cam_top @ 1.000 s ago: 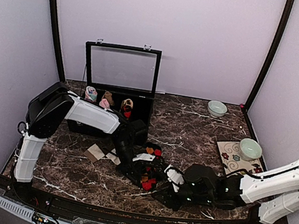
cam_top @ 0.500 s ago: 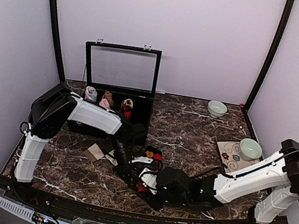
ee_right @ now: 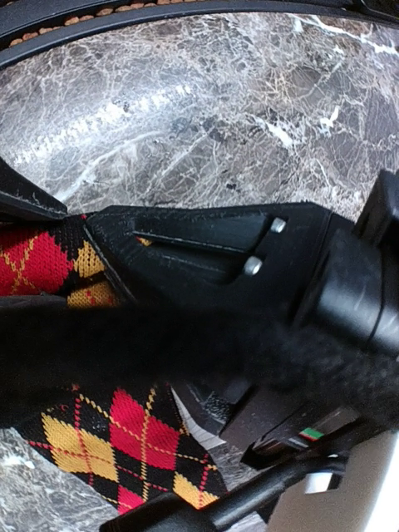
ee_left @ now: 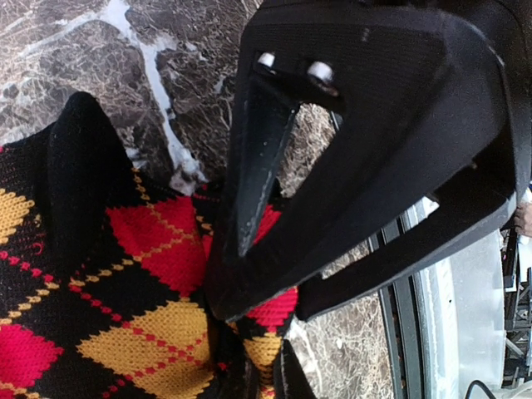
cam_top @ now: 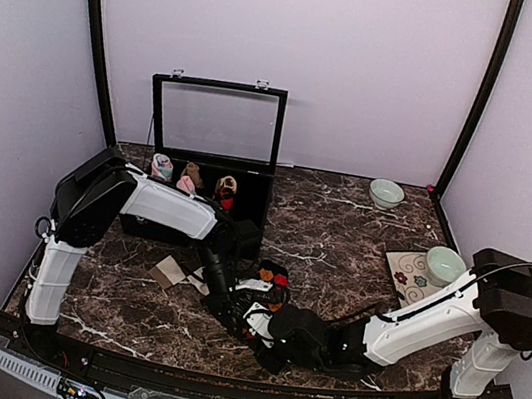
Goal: Roll the socks
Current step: Roll the sock at the center of the board.
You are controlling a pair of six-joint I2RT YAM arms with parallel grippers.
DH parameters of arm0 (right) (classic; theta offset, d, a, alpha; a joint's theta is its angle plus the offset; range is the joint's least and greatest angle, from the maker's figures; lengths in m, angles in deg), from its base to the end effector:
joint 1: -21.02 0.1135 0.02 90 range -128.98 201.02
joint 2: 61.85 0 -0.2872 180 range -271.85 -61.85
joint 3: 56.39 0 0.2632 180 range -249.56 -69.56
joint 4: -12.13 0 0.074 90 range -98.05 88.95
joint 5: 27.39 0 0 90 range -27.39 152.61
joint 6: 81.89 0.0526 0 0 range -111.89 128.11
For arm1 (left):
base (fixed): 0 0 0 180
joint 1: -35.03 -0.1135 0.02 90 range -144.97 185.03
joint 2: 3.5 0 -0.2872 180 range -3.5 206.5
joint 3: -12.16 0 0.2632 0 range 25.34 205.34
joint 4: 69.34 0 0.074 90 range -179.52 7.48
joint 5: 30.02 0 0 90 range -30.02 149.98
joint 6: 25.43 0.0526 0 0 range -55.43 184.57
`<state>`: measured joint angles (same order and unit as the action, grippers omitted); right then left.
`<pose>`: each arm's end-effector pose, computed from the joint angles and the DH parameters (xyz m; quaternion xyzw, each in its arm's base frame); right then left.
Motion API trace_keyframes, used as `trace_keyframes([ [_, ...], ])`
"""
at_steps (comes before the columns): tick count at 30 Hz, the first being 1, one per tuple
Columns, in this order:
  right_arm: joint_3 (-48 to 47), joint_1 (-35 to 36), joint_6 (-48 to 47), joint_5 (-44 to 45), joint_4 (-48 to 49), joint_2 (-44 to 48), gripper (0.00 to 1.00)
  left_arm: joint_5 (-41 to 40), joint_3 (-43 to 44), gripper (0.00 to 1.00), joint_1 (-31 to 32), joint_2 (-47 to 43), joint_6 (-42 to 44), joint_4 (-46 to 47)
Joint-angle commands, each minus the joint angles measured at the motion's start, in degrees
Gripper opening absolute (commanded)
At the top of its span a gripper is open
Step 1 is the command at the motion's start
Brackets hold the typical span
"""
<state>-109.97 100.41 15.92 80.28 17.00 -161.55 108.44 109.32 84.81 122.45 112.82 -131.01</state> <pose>0.0791 0.3353 0.1250 -0.4749 0.7672 0.1799 0.3918 0.2401 -0.3449 0.1104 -0.6873 -0.5993 0.4103 0.0091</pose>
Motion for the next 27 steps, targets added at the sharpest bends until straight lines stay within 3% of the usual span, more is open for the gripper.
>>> trace_keyframes([
  [1,1.27,0.08,1.36,0.52,1.55,-1.12,0.27,-8.7,-0.57,0.01,0.62,2.25,1.16,-3.95],
  [6,3.15,0.06,2.48,-2.47,0.72,-0.9,0.19,-8.29,1.14,0.05,0.6,2.14,0.73,-4.48],
  [12,5.95,0.06,3.95,-3.88,2.86,-0.68,0.18,-6.83,-2.62,0.14,0.41,-0.79,0.77,-1.92],
  [16,6.95,-0.23,5.11,-5.45,5.07,-2.21,0.15,-6.48,-6.74,0.33,0.41,-3.76,-0.85,2.9],
  [17,7.04,-0.33,5.37,-5.87,5.46,-2.71,0.14,-6.55,-7.48,0.42,0.41,-4.52,-1.26,3.92],
  [27,11.19,-3.38,9.13,-11.06,11.11,-3.44,0.13,-9.05,-18.53,0.47,-3.36,-16.19,-4.31,13.87],
])
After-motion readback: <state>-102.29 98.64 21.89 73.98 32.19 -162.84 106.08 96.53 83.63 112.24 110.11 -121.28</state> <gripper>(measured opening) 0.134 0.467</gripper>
